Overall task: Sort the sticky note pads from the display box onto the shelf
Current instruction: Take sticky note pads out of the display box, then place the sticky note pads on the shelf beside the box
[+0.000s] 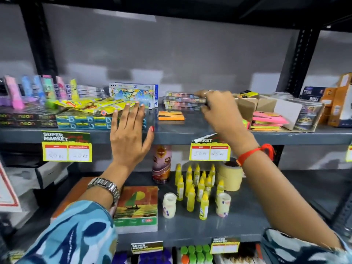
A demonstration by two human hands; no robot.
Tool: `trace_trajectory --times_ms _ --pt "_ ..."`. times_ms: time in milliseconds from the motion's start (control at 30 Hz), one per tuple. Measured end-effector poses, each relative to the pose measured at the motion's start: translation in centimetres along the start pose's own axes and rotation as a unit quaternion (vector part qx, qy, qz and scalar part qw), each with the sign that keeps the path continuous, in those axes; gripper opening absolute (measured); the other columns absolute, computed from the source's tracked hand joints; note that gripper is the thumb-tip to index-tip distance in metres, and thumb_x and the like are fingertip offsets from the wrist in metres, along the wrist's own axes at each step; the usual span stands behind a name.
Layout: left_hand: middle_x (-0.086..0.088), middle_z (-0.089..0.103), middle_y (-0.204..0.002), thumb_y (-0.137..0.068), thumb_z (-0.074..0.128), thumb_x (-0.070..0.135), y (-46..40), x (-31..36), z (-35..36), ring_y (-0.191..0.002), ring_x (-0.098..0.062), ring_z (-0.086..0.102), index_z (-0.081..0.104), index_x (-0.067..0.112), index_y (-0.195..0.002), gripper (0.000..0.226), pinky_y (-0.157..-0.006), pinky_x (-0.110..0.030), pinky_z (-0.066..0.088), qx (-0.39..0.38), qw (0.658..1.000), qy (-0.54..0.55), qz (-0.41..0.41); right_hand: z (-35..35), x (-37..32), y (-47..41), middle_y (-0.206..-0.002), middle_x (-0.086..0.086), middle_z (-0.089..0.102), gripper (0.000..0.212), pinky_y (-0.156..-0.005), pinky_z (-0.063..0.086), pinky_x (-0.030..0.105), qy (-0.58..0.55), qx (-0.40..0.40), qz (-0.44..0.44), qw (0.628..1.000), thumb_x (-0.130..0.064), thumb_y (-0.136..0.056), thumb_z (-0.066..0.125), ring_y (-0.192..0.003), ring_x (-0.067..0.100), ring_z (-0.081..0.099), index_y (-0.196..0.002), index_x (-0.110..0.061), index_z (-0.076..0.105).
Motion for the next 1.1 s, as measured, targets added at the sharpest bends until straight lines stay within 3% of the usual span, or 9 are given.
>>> trace_trajectory --times_ms 67,167,467,567,667,767,933,1000,1100 --pt "-0.014 0.050 -0.141 -0.096 0.034 0.039 0.0 0.1 -0.1 -0.133 -0.031 0.041 0.046 0.004 -0.138 0.056 -0.115 -0.046 0.018 -0.003 1.000 -0.002 0.000 -2.8 2.2 1.4 -0.111 0.018 0.070 0.044 -0.087 0.051 0.040 0.000 0.066 0.034 0.997 0.006 -0.078 0.051 -0.102 0.037 0.063 -0.116 -0.012 0.064" --pt "-0.015 0.048 -0.142 -0.096 0.034 0.039 0.0 0.1 -0.2 -0.134 -0.031 0.040 0.045 0.003 -0.138 0.057 -0.115 -0.048 0.018 -0.012 1.000 -0.005 -0.005 -4.8 6.0 2.9 -0.112 0.020 0.069 0.045 -0.086 0.048 0.038 0.017 0.093 0.106 0.990 0.008 -0.075 0.053 -0.103 0.037 0.061 -0.116 -0.008 0.064" --pt "-0.015 0.046 -0.144 -0.094 0.034 0.038 0.0 0.2 -0.4 -0.136 -0.032 0.037 0.044 0.002 -0.139 0.058 -0.117 -0.050 0.017 -0.025 0.999 0.005 -0.024 -4.0 10.5 5.9 -0.090 0.034 0.064 0.016 -0.066 0.049 0.045 0.164 -0.030 0.168 0.972 0.011 -0.077 0.054 -0.085 0.049 0.061 -0.091 0.008 0.060" --pt "-0.015 0.046 -0.143 -0.094 0.034 0.038 0.0 0.1 -0.3 -0.136 -0.032 0.036 0.044 0.002 -0.139 0.059 -0.117 -0.050 0.016 -0.027 0.999 0.005 -0.025 -4.4 10.7 6.2 -0.083 0.035 0.064 0.014 -0.061 0.048 0.045 0.174 -0.006 0.158 0.972 0.014 -0.075 0.054 -0.079 0.051 0.061 -0.085 0.009 0.062" --pt "-0.015 0.046 -0.143 -0.094 0.033 0.038 0.0 0.1 -0.3 -0.136 -0.032 0.036 0.044 0.002 -0.139 0.059 -0.116 -0.050 0.017 -0.024 0.999 0.005 -0.030 -4.9 11.2 6.2 -0.087 0.034 0.064 0.021 -0.064 0.049 0.045 0.171 0.016 0.166 0.971 0.010 -0.079 0.052 -0.082 0.050 0.060 -0.094 0.004 0.065" --pt "-0.015 0.047 -0.143 -0.094 0.033 0.038 0.0 0.1 -0.2 -0.136 -0.031 0.037 0.044 0.002 -0.139 0.059 -0.117 -0.050 0.016 -0.021 0.999 0.006 -0.034 -6.4 10.7 6.0 -0.090 0.030 0.067 0.025 -0.065 0.048 0.045 0.139 0.106 0.173 0.969 0.004 -0.085 0.048 -0.082 0.047 0.061 -0.102 0.001 0.066" --pt "-0.015 0.049 -0.141 -0.095 0.035 0.037 0.0 0.0 -0.2 -0.134 -0.031 0.040 0.045 0.003 -0.139 0.056 -0.115 -0.048 0.018 0.001 1.000 0.001 -0.022 -6.8 4.2 5.1 -0.095 0.019 0.074 0.034 -0.067 0.044 0.034 0.072 0.264 0.014 0.962 0.004 -0.083 0.052 -0.076 0.035 0.068 -0.113 -0.005 0.066" --pt "-0.014 0.051 -0.140 -0.095 0.035 0.037 0.0 0.0 -0.2 -0.133 -0.031 0.042 0.047 0.003 -0.137 0.055 -0.115 -0.048 0.019 0.008 1.000 0.001 -0.019 -5.0 1.4 4.5 -0.099 0.016 0.074 0.036 -0.069 0.054 0.035 0.042 0.235 -0.052 0.970 0.008 -0.082 0.054 -0.079 0.033 0.069 -0.114 -0.004 0.066" --pt "-0.014 0.053 -0.137 -0.094 0.036 0.037 0.0 -0.1 -0.2 -0.130 -0.031 0.045 0.050 0.003 -0.134 0.055 -0.115 -0.046 0.019 0.014 1.000 -0.003 -0.016 -1.7 -0.9 3.5 -0.101 0.017 0.074 0.038 -0.066 0.058 0.038 0.017 0.138 -0.080 0.987 0.009 -0.081 0.055 -0.085 0.034 0.070 -0.114 -0.005 0.066"
Point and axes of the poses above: each hand's wrist, its own y-axis away from the middle knuckle, its own z-axis out of the palm, x = y × z, the point moved 6 cm from there along -y, towards the middle knuckle
